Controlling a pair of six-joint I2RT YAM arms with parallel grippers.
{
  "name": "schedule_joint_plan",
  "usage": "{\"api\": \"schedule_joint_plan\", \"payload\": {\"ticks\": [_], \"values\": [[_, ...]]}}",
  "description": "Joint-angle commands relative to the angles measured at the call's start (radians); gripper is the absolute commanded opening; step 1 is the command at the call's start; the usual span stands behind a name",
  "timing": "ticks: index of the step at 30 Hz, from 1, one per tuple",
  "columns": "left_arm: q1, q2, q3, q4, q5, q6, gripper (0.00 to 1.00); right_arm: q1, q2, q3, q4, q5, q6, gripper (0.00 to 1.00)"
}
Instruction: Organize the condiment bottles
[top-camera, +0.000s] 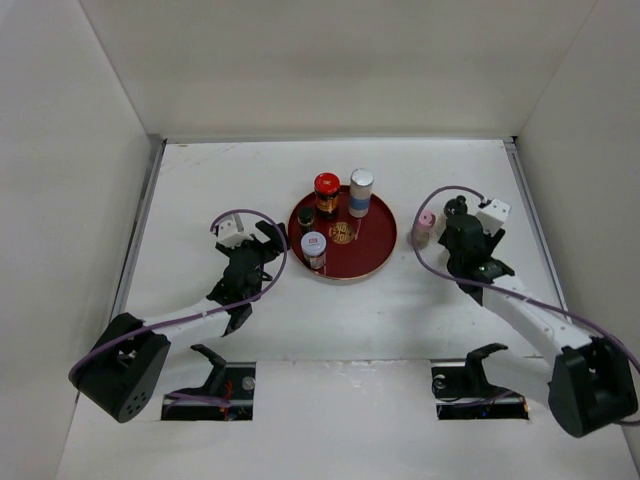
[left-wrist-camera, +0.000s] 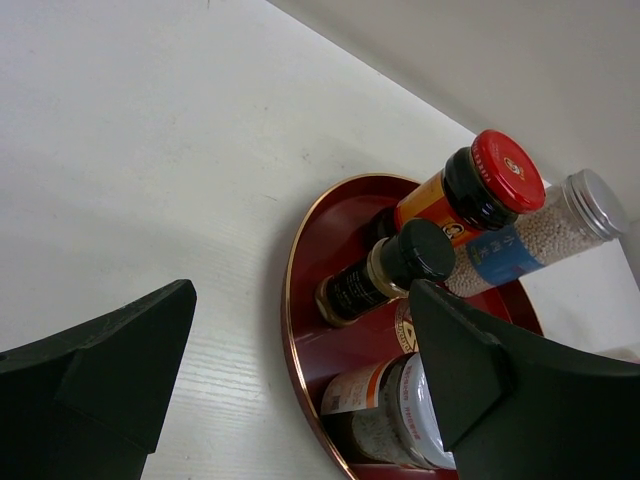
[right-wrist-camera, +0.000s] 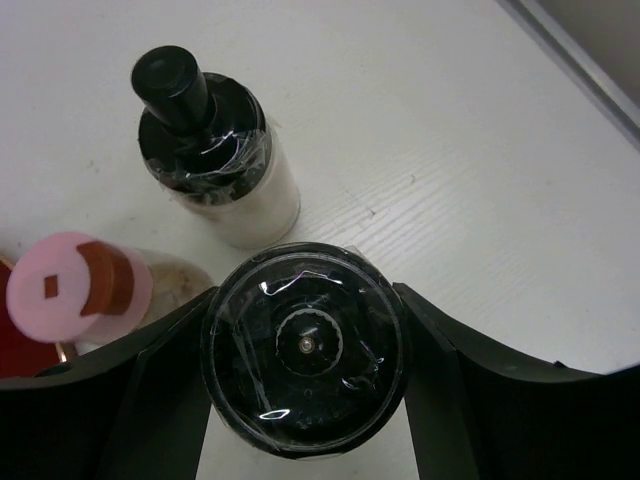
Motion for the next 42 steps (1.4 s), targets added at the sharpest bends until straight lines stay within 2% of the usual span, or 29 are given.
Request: {"api": "schedule_joint_plan", "payload": {"ticks": [1,5,8,12,17,24,31,37,42], "values": [[-0.005,0.001,0.004,0.049,0.003,-0.011,0.88,0.066,-0.16,0.017,0.03,0.142,-0.003,0.57],[-0.005,0.0,0.004,0.051,0.003,-0.011,0.88,0.186,-0.274,0.087,-0.036,0.25,-0.06,0.56],[-0.004,0.0,0.004,0.051,0.003,-0.011,0.88,0.29,-0.288,0.158,-0.047,0.304,-0.122,0.56],[0.001,-0.008,0.001,0.051,0.001,-0.011,0.88,0.4,-0.227,0.254,-0.003,0.301,-0.195,0.56],[0.003,-0.006,0.0,0.051,0.001,-0.011,0.88,0.506,-0.034,0.331,0.19,0.16,-0.215,0.56],[0.0,-0.005,0.0,0.052,0.003,-0.012,0.88,0.546,0.301,0.451,0.41,-0.021,-0.219,0.58],[0.004,-0.023,-0.01,0.055,-0.005,-0.012,0.88,0.546,0.545,0.552,0.47,-0.083,-0.209,0.58],[0.007,-0.02,-0.01,0.055,-0.003,-0.012,0.88,0.546,0.629,0.56,0.505,-0.092,-0.202,0.6],[0.007,-0.012,-0.007,0.055,0.0,-0.014,0.88,0.543,0.657,0.538,0.511,-0.089,-0.193,0.66]]}}
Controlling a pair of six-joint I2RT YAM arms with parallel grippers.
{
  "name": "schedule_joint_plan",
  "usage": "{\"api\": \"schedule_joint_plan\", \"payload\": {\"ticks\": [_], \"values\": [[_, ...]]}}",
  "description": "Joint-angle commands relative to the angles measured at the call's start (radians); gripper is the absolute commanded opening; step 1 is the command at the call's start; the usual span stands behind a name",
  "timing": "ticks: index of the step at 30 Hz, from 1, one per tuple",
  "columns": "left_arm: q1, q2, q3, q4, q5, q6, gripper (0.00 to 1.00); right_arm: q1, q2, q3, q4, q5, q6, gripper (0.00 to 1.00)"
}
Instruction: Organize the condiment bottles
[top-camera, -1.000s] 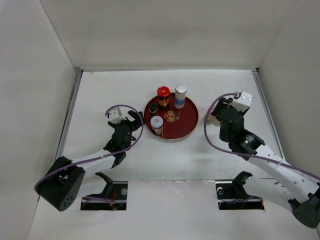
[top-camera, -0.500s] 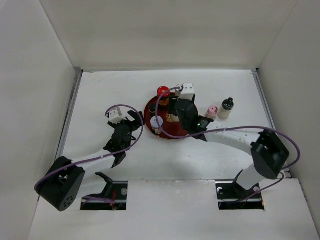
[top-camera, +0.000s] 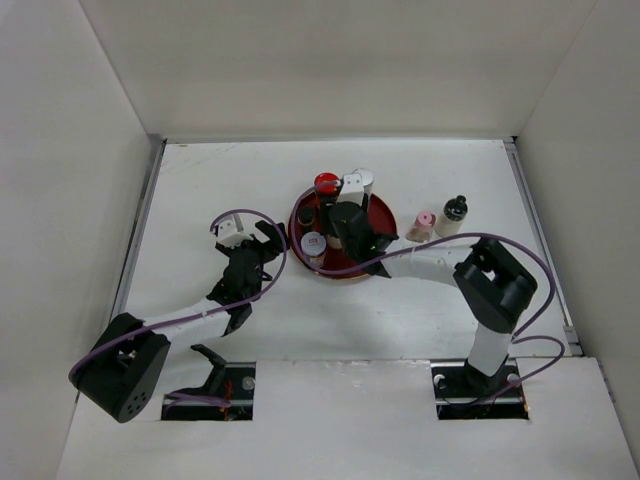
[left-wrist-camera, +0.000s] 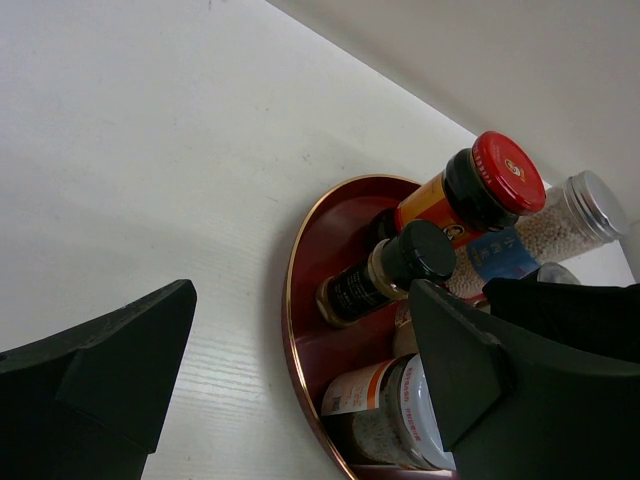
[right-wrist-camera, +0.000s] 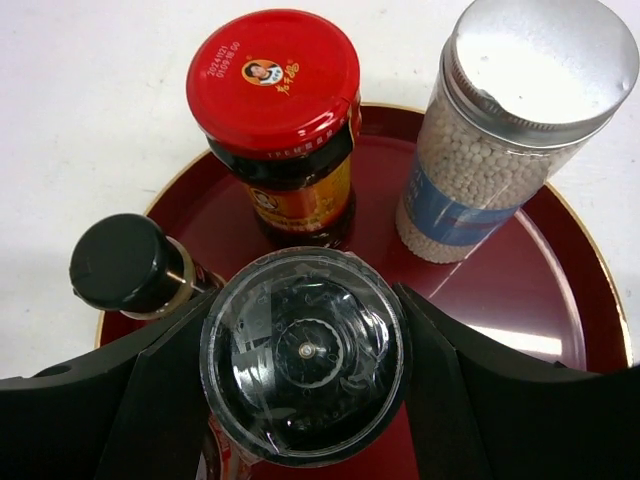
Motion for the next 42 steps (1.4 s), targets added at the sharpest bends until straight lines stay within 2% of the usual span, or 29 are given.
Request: {"api": "schedule_joint_plan", "payload": {"ticks": [1,4,7,11,16,20,25,28,33,35,37,38,42], "values": [[0.005,-0.012,-0.007,0.055,0.0,-0.013,0.88,0.001,-0.01,0.035,0.142,0.0,0.017,0.69],[0.005,-0.012,-0.007,0.055,0.0,-0.013,0.88,0.001,-0.024,0.02,0.13,0.0,0.028,0.88],[0.006,-0.014,-0.007,0.055,-0.001,-0.013,0.88,0.001,-0.111,0.003,0.09,-0.008,0.025,1.0],[0.006,-0.019,-0.009,0.055,-0.003,-0.013,0.88,-0.03,-0.299,-0.087,0.07,-0.012,0.01,1.0],[0.006,-0.017,-0.009,0.055,-0.001,-0.013,0.88,-0.184,-0.474,-0.261,-0.035,0.057,0.063,0.95],[0.008,-0.02,-0.009,0.055,-0.006,-0.013,0.88,-0.292,-0.505,-0.305,-0.196,0.095,0.123,0.97],[0.011,-0.029,-0.013,0.055,-0.009,-0.013,0.88,-0.352,-0.444,-0.313,-0.234,0.062,0.128,0.97],[0.014,-0.042,-0.019,0.055,-0.018,-0.013,0.88,-0.386,-0.383,-0.295,-0.208,0.014,0.132,0.93],[0.022,-0.049,-0.024,0.055,-0.021,-0.013,0.88,-0.436,-0.274,-0.24,-0.183,-0.038,0.14,0.78],[0.023,-0.048,-0.024,0.055,-0.021,-0.013,0.88,-0.438,-0.257,-0.232,-0.172,-0.038,0.145,0.63],[0.023,-0.046,-0.024,0.055,-0.021,-0.013,0.88,-0.435,-0.275,-0.238,-0.166,-0.025,0.152,0.49],[0.025,-0.046,-0.024,0.055,-0.021,-0.013,0.88,-0.433,-0.298,-0.246,-0.159,-0.008,0.148,0.45],[0.028,-0.045,-0.024,0.056,-0.021,-0.013,0.88,-0.311,-0.425,-0.269,-0.137,0.078,0.073,0.42]]}}
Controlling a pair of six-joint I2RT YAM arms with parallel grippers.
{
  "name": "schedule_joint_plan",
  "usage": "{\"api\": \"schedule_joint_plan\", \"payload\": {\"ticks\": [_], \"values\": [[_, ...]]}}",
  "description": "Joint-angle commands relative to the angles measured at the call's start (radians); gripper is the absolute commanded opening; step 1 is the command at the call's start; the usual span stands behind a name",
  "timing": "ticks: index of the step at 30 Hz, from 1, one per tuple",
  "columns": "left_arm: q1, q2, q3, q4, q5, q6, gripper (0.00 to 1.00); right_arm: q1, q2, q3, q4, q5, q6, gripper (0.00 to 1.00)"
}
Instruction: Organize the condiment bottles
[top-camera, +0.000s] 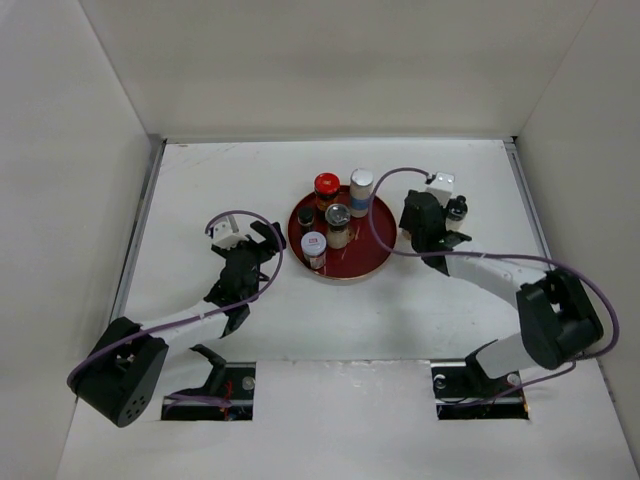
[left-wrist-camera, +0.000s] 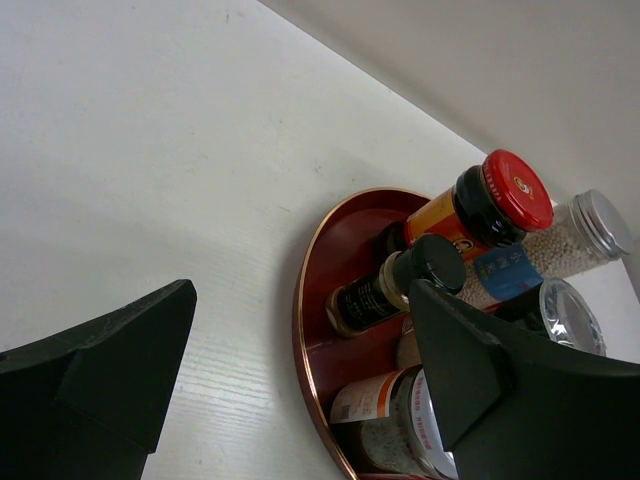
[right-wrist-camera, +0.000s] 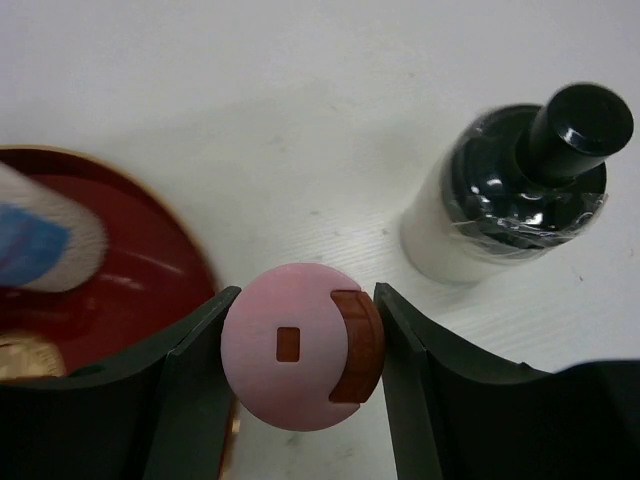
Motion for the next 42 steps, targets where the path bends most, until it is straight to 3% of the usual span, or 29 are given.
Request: {"api": "schedule_joint_plan", "payload": {"ticks": [1,5,16,29,30,36,42], "values": [[0.008,-0.019,-0.008,0.055,-0.009,-0.007,0.88,0.109,-0.127,0.009,0.083,0.065,-0.06,0.42],[0.011,-0.018,-0.008,0.058,-0.007,-0.007,0.88,0.244,-0.153,-0.003,0.099,0.053,-0.055,0.43],[0.014,-0.019,-0.01,0.058,-0.003,-0.007,0.88,0.444,0.057,0.087,0.12,0.016,0.002,0.45],[0.009,-0.018,-0.008,0.058,-0.001,-0.007,0.88,0.442,0.144,0.092,0.116,0.035,0.015,0.49],[0.008,-0.018,-0.008,0.058,-0.001,-0.007,0.88,0.439,0.144,0.092,0.111,0.033,0.015,0.5],[0.008,-0.018,-0.008,0.058,-0.001,-0.007,0.88,0.435,0.115,0.08,0.099,0.03,0.015,0.84],[0.008,-0.021,-0.01,0.058,-0.001,-0.007,0.88,0.407,-0.038,0.043,0.061,0.029,0.003,0.93]]}}
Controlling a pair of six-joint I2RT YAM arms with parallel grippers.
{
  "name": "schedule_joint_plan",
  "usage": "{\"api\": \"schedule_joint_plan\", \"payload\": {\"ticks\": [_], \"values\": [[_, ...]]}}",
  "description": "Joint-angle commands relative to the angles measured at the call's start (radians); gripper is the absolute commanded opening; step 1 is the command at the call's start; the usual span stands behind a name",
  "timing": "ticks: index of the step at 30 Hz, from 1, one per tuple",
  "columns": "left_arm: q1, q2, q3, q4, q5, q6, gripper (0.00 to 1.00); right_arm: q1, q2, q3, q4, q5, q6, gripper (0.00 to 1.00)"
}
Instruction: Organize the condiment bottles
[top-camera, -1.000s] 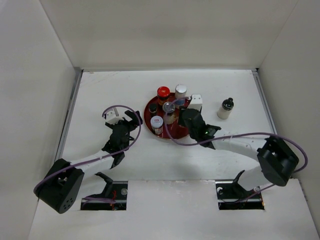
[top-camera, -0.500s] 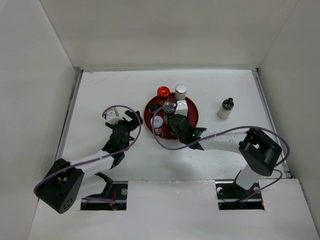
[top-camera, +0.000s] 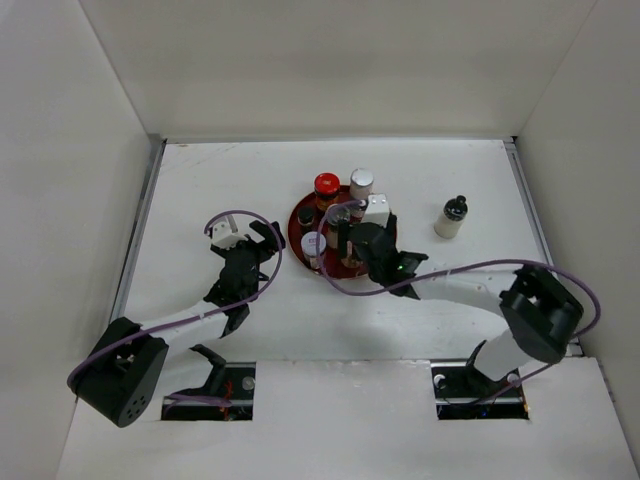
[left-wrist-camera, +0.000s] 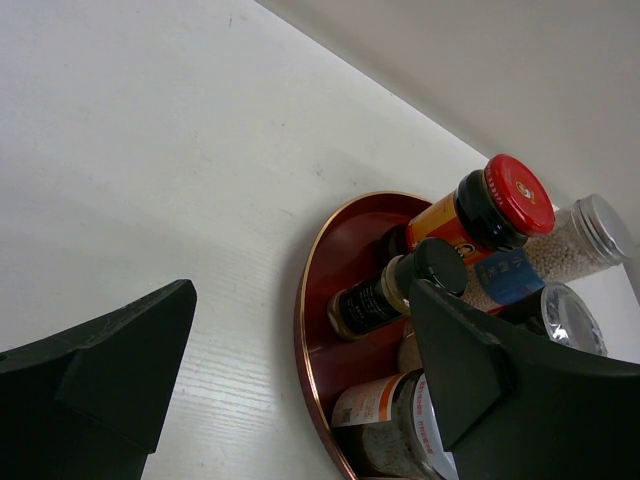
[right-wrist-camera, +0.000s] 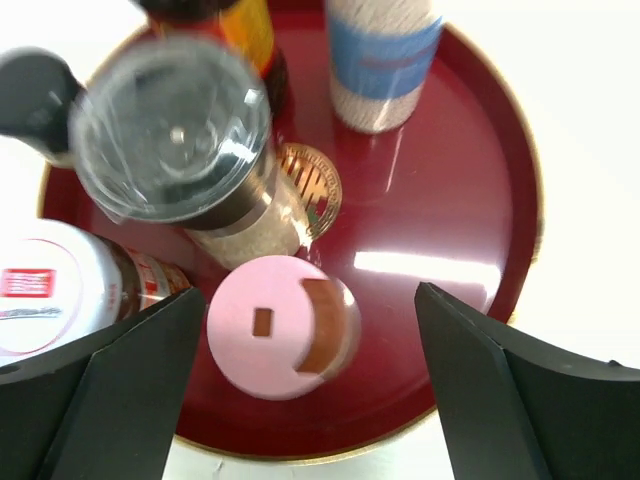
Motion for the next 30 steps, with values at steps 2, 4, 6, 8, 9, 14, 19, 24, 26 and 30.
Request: {"api": "schedule_joint_plan", "payload": {"ticks": [2,4,6,8,9,14,19,24,26,30], "values": [[0.001,-0.021,-0.009,0.054,0.001,-0.007,0.88,-0.046,-0.188,-0.021,-0.003,0.013,-0.001,0.95],[0.001,-0.019,-0.009,0.054,0.001,-0.007,0.88,-0.093,-0.236,-0.032,-0.005,0.022,-0.01,0.98],[-0.002,-0.019,-0.007,0.054,0.001,-0.007,0.88,-0.165,-0.259,-0.043,-0.006,0.042,-0.01,1.0],[-0.003,-0.022,-0.009,0.054,0.001,-0.007,0.88,-0.244,-0.262,-0.044,-0.026,0.097,-0.004,1.0],[-0.003,-0.027,-0.01,0.054,-0.002,-0.007,0.88,-0.282,-0.257,-0.043,-0.037,0.134,-0.004,1.0],[-0.003,-0.03,-0.012,0.054,-0.004,-0.007,0.88,-0.46,-0.228,-0.044,-0.042,0.233,-0.024,1.0],[-0.005,-0.024,-0.009,0.054,0.001,-0.008,0.88,-0.523,-0.119,-0.02,-0.012,0.22,-0.011,1.0],[-0.005,-0.032,-0.012,0.054,-0.003,-0.008,0.88,-0.606,-0.018,0.026,0.0,0.13,-0.008,1.0],[-0.003,-0.027,-0.012,0.054,-0.003,-0.008,0.88,-0.631,-0.004,0.034,0.023,0.092,-0.005,1.0],[-0.003,-0.019,-0.009,0.054,-0.001,-0.008,0.88,-0.649,0.025,0.042,0.081,0.073,-0.013,0.95]]}}
